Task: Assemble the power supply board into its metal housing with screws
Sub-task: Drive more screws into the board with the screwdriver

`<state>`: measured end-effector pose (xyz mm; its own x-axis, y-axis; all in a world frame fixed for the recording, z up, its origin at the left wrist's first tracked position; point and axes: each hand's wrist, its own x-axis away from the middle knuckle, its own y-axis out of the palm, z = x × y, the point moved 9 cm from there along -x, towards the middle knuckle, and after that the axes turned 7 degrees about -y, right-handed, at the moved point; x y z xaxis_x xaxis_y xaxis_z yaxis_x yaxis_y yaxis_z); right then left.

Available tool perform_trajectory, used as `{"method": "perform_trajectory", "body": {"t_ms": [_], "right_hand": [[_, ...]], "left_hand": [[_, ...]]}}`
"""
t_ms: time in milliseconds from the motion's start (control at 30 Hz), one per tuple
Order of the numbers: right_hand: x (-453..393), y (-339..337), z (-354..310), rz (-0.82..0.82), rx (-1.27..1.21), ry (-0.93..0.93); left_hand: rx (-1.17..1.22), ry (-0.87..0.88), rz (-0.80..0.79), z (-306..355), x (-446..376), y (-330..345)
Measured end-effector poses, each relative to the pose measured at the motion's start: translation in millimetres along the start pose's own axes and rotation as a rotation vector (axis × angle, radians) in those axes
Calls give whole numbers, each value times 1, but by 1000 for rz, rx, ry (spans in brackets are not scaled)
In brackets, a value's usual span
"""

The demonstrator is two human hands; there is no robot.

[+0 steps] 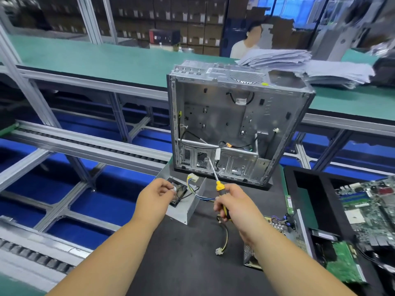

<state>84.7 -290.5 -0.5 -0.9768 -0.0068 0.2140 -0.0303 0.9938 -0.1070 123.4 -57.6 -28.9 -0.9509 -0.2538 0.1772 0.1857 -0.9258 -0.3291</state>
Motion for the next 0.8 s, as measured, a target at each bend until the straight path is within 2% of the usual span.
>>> {"method": "perform_trajectory", "body": {"t_ms": [500, 800], "right_hand": [[63, -120, -16, 61, 257, -156], [93, -191, -7, 76, 383, -240]], "left_hand": [[421, -149, -235, 55, 59, 115], [416, -176, -304, 70, 107, 177]]}}
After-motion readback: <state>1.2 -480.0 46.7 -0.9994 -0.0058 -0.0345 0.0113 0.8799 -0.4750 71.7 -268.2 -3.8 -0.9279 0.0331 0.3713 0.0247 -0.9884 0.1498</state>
